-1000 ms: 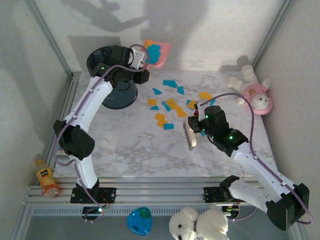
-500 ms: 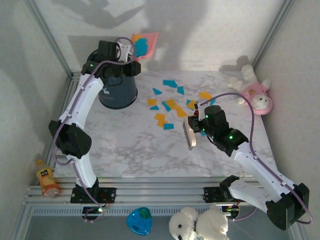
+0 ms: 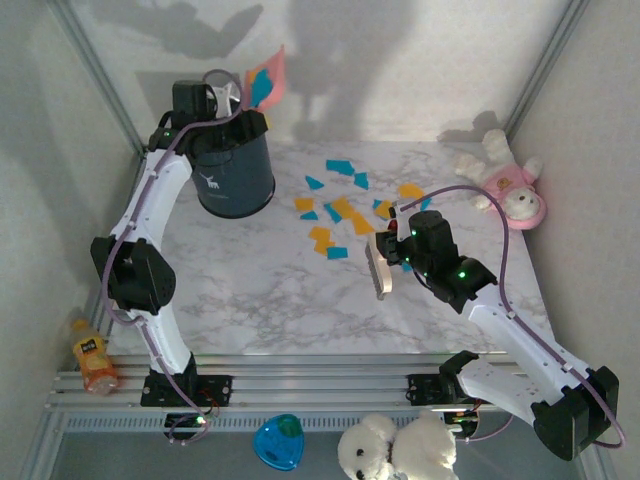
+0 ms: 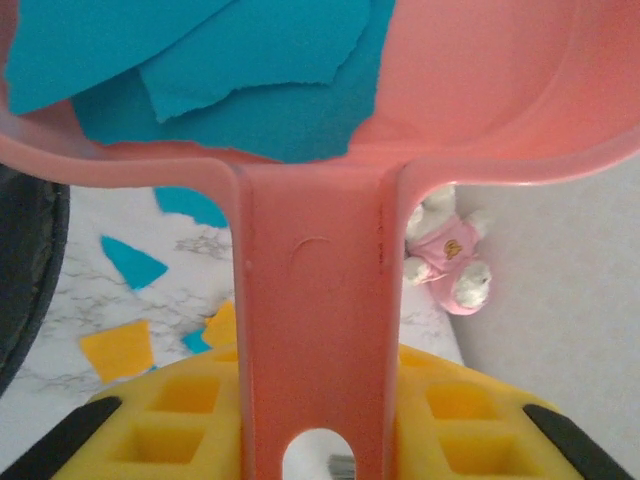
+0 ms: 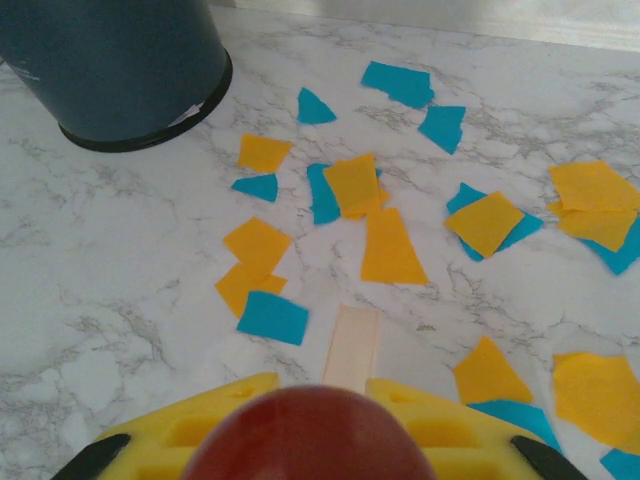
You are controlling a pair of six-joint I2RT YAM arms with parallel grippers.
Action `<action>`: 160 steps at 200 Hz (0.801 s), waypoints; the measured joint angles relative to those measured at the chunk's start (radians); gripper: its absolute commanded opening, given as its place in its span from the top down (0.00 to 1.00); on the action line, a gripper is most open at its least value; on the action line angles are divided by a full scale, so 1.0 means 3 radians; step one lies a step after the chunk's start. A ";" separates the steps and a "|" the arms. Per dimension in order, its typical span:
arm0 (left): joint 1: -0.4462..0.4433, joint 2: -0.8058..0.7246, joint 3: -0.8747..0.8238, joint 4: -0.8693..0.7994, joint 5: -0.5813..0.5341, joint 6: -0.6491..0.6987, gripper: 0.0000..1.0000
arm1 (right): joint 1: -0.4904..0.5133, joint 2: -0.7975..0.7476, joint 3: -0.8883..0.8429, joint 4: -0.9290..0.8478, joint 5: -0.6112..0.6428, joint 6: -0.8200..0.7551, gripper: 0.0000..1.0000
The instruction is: Sweep away the paper scraps from the table
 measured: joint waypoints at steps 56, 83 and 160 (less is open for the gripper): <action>0.0075 -0.0001 -0.0378 0.0526 0.0207 -0.0598 0.87 | 0.0000 -0.0001 0.0000 -0.0001 0.0000 0.0006 1.00; 0.0137 -0.0033 -0.0633 0.0781 0.0230 -0.0862 0.87 | 0.0000 -0.0001 0.0000 -0.0003 0.0000 0.0010 1.00; 0.0192 -0.0252 -0.1002 0.1429 0.0262 -0.1427 0.87 | 0.0000 -0.0001 0.0000 -0.0005 0.0000 0.0010 1.00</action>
